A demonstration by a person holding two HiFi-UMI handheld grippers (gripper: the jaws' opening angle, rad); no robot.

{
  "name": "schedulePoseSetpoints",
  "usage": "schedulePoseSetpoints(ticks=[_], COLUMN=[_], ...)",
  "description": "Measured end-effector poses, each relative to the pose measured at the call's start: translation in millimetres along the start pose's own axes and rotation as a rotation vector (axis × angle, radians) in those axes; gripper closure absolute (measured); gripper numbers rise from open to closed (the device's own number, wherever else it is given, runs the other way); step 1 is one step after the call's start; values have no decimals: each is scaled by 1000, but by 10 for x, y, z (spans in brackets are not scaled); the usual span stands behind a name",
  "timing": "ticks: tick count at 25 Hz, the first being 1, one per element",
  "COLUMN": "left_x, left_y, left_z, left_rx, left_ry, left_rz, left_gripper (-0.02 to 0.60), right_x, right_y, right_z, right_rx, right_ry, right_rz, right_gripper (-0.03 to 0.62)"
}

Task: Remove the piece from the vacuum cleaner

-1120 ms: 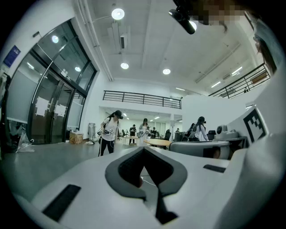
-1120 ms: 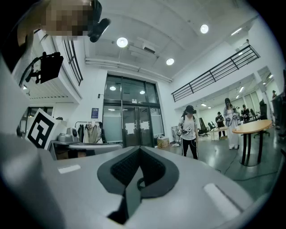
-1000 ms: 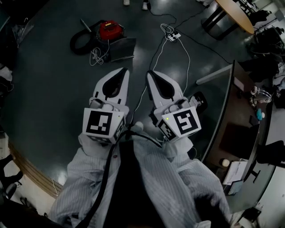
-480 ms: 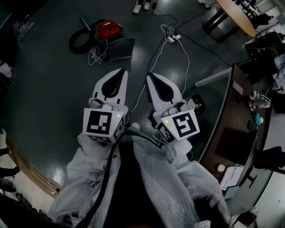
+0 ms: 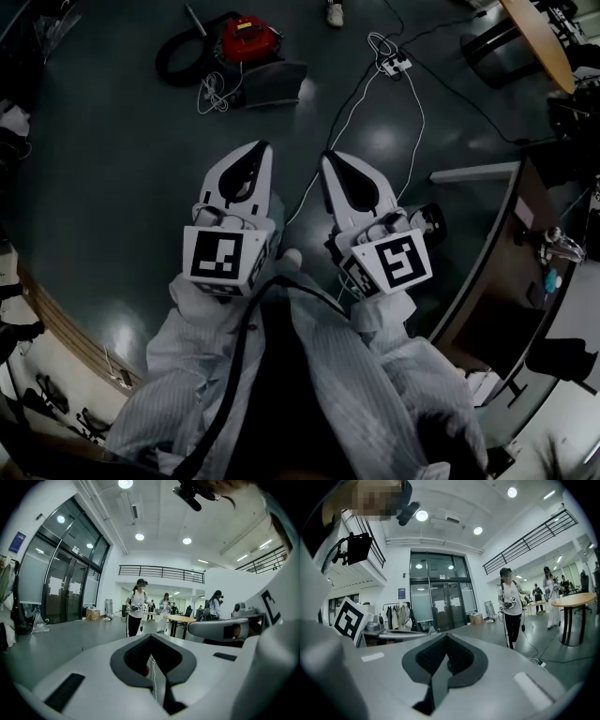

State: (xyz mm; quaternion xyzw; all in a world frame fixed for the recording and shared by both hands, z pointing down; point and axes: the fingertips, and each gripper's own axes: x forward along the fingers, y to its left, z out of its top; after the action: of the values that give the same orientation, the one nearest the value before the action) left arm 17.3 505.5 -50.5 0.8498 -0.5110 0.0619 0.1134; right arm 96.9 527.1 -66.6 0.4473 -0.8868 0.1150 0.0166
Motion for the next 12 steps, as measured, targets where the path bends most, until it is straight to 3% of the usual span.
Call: schedulePoseSetpoints(ticks=[7, 12], left_x=[1063, 1822], left_y=[950, 1537], left_z=[-26, -79], left_rx=[16, 53], left_ry=[20, 107], left_rz=[-6, -56], left_gripper=[577, 577], right_x=[1279, 2157], right_y=[-553, -981], right_z=[-145, -250], right_rx=[-35, -31], right_ry=[53, 102], right_rz=[-7, -30], right_gripper=[592, 592])
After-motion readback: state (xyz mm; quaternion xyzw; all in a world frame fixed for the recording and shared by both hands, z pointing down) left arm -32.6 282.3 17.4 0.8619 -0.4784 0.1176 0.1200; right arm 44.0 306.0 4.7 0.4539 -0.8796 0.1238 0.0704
